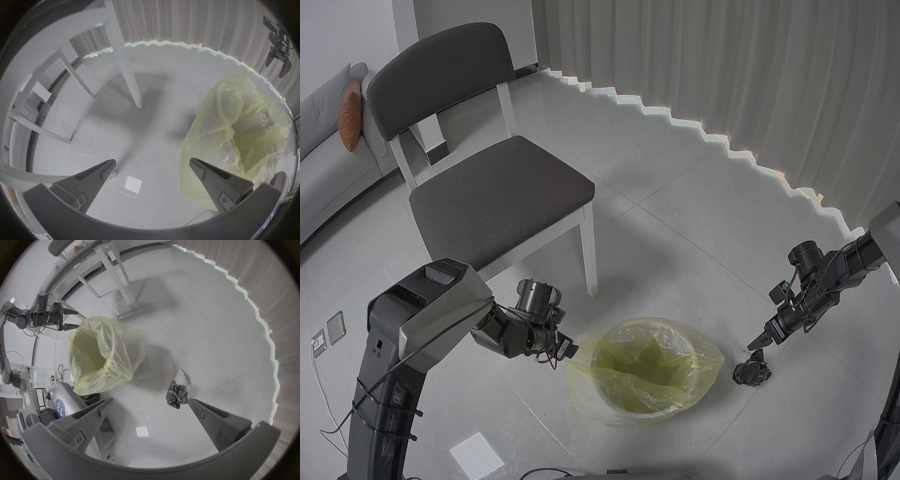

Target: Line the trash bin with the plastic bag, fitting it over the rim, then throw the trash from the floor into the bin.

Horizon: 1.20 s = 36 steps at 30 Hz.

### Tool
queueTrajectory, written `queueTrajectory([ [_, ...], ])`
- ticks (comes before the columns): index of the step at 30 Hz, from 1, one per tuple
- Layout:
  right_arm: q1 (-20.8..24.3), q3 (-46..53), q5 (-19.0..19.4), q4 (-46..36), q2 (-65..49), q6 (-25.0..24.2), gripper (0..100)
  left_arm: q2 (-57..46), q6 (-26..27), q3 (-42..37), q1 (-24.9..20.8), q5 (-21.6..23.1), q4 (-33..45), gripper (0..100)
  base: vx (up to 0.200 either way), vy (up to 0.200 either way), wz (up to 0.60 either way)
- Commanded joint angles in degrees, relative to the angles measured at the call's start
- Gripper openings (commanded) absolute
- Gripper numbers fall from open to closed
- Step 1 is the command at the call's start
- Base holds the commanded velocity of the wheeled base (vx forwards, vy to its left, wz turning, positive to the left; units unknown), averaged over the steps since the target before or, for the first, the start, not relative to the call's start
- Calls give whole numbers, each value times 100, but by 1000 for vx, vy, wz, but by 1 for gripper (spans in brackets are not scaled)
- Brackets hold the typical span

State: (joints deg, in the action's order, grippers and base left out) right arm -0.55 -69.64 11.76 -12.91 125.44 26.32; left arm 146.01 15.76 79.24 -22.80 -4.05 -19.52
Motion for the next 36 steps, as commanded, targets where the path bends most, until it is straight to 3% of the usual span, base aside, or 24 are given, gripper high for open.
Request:
queueTrajectory([
  [1, 90, 381, -16, 17, -477, 5, 100, 499, 32, 1208, -129, 27, 1064, 100, 0, 0, 0],
  [7, 125, 619, -25, 17, -723, -4, 100, 640, 32, 1700, -208, 255, 1583, 100, 0, 0, 0],
  [14, 72, 742, -16, 8, -934, -4, 100, 578, -47, 1568, -225, 194, 1574, 100, 0, 0, 0],
  [22, -139, 882, 10, 17, -1057, 5, 100, -450, -65, 206, -32, 238, 71, 100, 0, 0, 0],
  [24, -165, 882, 19, 17, -1057, 5, 100, -688, -56, -49, -129, 238, -228, 100, 0, 0, 0],
  [29, -182, 882, 54, 43, -995, 5, 100, -872, -38, -357, -876, 203, -773, 100, 0, 0, 0],
  [36, -147, 944, 186, 131, -934, 5, 100, -178, 138, 101, -1473, 71, -1054, 100, 0, 0, 0],
])
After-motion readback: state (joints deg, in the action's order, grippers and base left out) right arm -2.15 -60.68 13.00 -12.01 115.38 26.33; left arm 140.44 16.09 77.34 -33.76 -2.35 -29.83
